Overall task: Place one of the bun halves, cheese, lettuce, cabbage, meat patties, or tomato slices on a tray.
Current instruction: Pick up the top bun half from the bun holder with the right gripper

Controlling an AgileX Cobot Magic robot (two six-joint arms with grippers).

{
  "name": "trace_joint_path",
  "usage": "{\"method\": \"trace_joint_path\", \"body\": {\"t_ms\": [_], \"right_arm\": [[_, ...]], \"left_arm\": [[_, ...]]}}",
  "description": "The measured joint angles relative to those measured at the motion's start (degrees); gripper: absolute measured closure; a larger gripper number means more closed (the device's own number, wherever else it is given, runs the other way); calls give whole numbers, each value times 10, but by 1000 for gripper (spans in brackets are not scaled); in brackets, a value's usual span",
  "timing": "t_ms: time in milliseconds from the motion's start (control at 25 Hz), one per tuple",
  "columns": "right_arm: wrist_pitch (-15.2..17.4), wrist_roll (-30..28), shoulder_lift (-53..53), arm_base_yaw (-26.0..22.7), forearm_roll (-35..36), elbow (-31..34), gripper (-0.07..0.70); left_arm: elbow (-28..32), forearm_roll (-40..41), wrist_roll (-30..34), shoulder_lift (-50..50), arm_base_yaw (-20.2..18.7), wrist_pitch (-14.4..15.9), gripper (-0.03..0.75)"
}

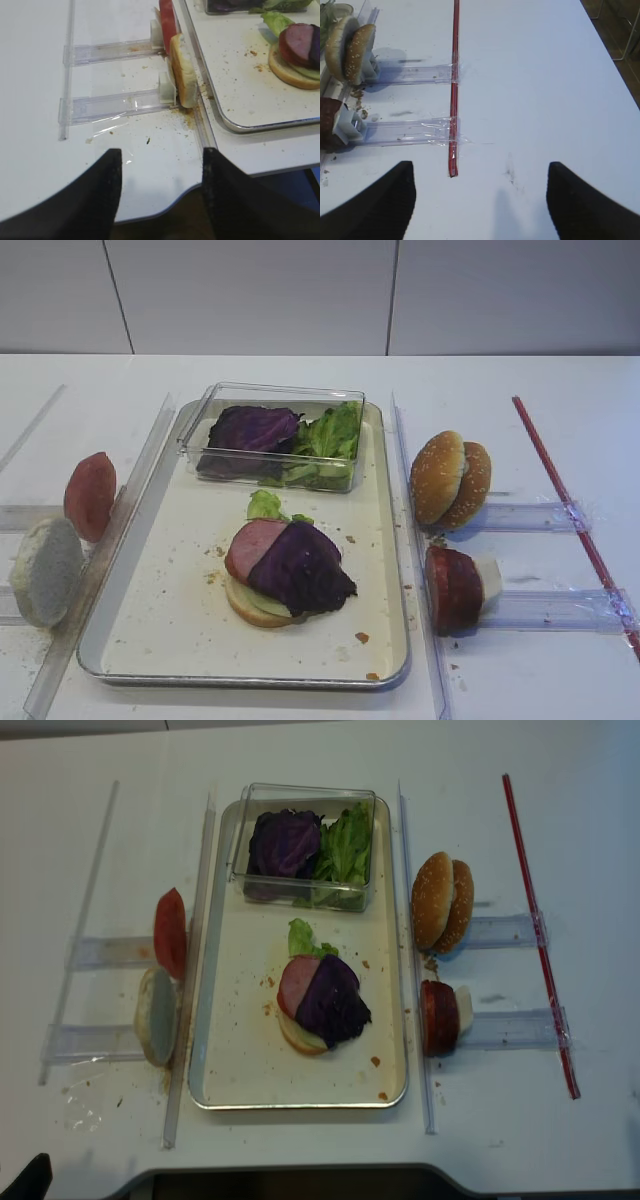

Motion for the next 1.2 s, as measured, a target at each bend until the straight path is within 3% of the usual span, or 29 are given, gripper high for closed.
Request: {"method": "trace_joint_path", "body": {"t_ms": [560,1200], "right_arm": [[9,-1,27,0,11,-15,76],[-2,-2,358,0,45,-162,76]], "left_arm": [[0,0,0,0,0,0,365],[0,0,0,0,0,0,365]]}}
